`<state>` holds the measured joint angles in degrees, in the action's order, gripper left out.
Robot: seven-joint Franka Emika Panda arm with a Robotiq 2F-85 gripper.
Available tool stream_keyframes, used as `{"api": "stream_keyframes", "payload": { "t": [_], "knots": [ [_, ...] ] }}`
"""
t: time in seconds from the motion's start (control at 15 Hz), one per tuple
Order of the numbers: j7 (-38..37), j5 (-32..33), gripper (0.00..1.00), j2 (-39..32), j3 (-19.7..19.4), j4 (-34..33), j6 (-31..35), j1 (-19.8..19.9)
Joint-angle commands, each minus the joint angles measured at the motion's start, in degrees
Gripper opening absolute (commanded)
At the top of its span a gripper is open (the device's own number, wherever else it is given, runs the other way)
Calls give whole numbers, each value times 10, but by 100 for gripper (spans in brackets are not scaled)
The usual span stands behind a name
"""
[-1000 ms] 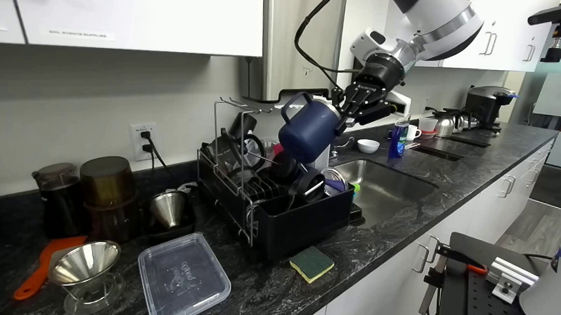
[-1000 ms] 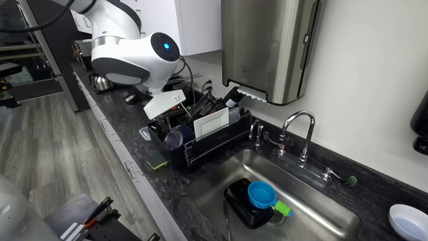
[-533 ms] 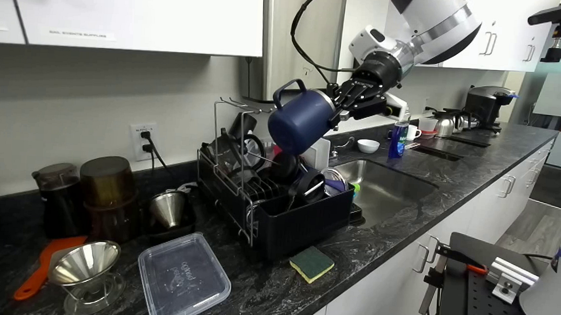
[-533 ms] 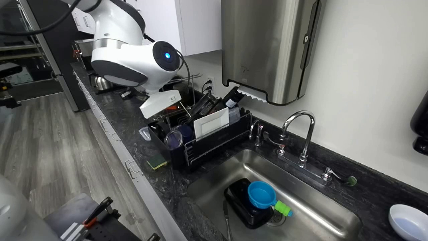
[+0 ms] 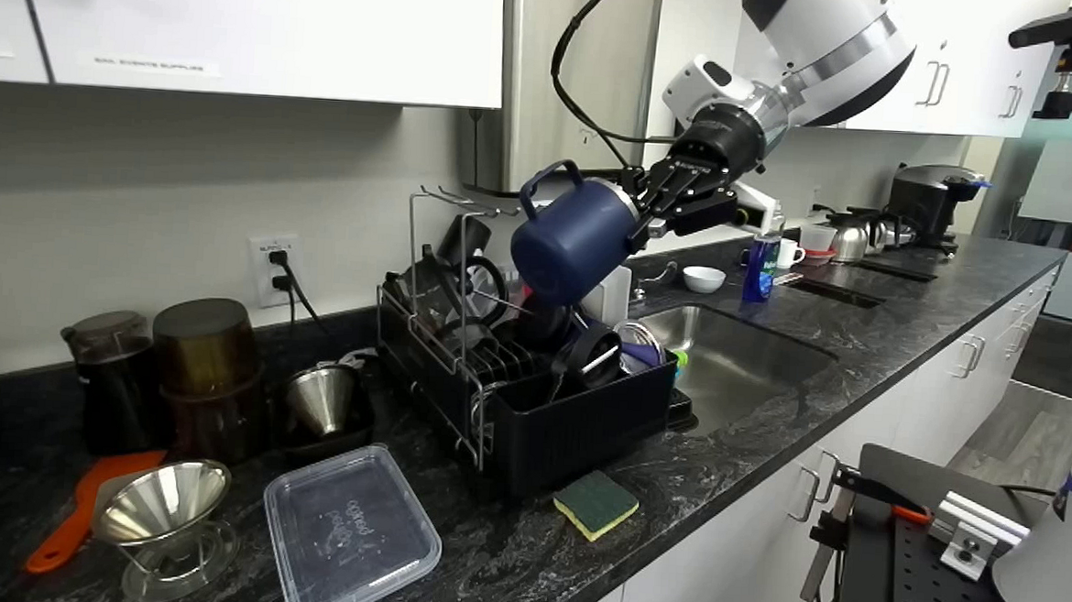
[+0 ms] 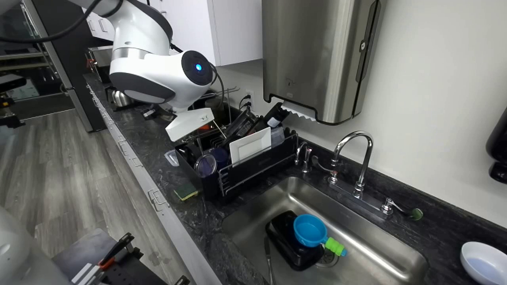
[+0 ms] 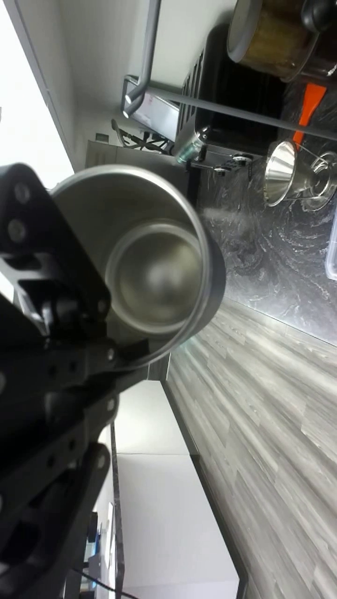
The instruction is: Put the cup in the sink on the dish rack
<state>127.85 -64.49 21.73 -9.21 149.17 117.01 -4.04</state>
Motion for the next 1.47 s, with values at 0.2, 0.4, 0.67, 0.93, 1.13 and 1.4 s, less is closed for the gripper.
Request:
{"api": "stream_keyframes", "payload": {
  "t": [0.2, 0.4, 0.67, 0.93, 1.13, 1.4],
  "knots": [
    [16, -26, 2, 3, 19, 1, -15, 24],
    [28, -55, 2, 6, 17, 1, -24, 25],
    [46, -91, 2, -1, 14, 6, -37, 33],
    [60, -102, 2, -8, 13, 21, -65, 47],
    [78, -117, 2, -12, 12, 39, -99, 52],
    [120, -146, 2, -23, 15, 52, -149, 56]
  ]
}}
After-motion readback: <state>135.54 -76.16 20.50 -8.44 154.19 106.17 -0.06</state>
